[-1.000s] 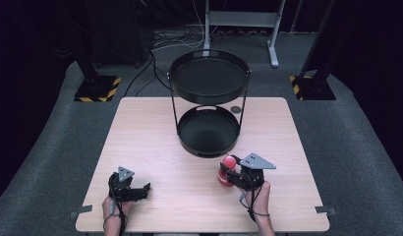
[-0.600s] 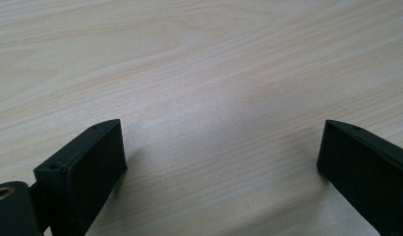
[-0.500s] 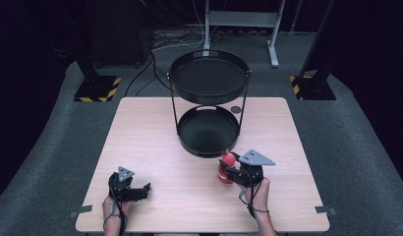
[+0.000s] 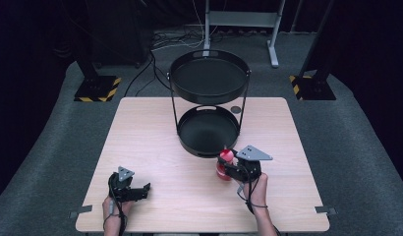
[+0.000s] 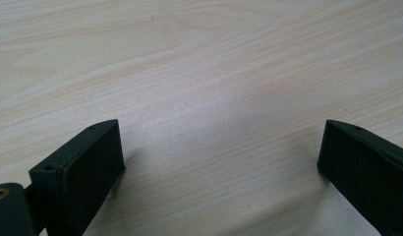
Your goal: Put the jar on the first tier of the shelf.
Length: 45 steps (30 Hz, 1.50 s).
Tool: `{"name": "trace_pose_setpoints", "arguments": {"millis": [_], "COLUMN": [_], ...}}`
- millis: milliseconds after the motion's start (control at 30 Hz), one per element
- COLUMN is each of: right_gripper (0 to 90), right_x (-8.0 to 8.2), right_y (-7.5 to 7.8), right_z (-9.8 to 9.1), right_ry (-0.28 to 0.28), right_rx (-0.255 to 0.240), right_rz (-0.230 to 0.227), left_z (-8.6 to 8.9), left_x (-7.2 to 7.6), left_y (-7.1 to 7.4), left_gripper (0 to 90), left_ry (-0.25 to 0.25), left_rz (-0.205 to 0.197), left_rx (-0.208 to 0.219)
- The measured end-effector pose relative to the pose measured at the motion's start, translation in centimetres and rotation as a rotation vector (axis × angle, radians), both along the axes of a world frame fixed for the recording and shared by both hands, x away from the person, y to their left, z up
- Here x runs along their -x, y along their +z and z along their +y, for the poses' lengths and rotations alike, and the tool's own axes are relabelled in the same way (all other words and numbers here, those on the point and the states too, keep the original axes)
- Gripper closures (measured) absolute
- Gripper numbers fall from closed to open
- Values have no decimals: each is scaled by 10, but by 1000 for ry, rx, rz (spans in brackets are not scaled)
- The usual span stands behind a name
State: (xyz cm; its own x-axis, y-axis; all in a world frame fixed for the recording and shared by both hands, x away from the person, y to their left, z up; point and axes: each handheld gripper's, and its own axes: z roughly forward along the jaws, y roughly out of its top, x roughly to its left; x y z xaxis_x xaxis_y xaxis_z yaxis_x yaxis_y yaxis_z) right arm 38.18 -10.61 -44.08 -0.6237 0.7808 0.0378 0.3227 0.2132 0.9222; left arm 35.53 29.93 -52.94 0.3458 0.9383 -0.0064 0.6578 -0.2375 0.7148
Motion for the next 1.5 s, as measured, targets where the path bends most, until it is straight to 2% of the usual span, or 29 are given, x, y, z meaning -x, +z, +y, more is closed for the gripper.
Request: {"name": "trace_pose_setpoints", "arguments": {"millis": [800,1500], "right_gripper": [481,482], "right_x": [-20,-35], "right_y": [12,30], "right_z": [8,10], "right_ry": [3,0], "right_rx": [13,5], "right_rz": [-14,-39], "left_z": [0,0], "left_x": [0,0], "left_y": [0,0], "left_gripper": [23,25], "left_ry": [1,1], "left_rz": [-1,-1], "left_rx": [-1,-1]}}
